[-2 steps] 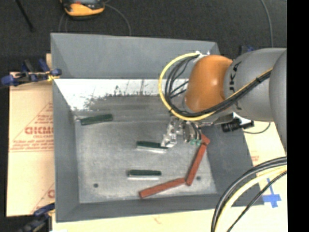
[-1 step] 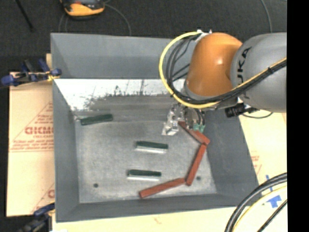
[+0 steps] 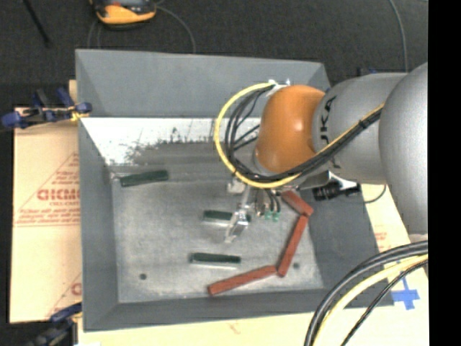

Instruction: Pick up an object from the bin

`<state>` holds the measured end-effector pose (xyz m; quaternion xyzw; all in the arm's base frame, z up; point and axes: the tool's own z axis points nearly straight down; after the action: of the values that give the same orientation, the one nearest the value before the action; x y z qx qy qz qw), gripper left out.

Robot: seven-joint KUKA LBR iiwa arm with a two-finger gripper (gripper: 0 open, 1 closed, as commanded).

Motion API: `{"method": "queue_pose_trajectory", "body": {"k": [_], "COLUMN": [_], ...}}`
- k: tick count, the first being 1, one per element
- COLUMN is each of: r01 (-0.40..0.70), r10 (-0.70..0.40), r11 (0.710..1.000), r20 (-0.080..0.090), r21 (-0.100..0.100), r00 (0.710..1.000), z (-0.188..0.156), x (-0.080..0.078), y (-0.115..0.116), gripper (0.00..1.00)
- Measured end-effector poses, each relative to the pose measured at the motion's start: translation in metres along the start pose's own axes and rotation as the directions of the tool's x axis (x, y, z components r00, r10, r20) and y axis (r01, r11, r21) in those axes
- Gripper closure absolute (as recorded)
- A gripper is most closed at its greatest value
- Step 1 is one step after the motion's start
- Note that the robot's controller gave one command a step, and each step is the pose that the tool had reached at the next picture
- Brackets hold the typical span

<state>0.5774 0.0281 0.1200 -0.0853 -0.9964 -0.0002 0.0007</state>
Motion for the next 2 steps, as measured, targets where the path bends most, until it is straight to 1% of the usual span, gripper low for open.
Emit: {"method": "queue_pose_trajectory", "body": {"k": [1,2], "r01": [0.001,0.044], "r10": [-0.001,-0.044], "r11": [1.000,0.999], "r20": [-0.002,0.005], "r21": [0.000,0.002], "r00": [1.000,0.999], "z": [0.000,-0.001], "x": [0.001,-0.014], "y": [0.000,0.032], "gripper": [0.00,0.00]}}
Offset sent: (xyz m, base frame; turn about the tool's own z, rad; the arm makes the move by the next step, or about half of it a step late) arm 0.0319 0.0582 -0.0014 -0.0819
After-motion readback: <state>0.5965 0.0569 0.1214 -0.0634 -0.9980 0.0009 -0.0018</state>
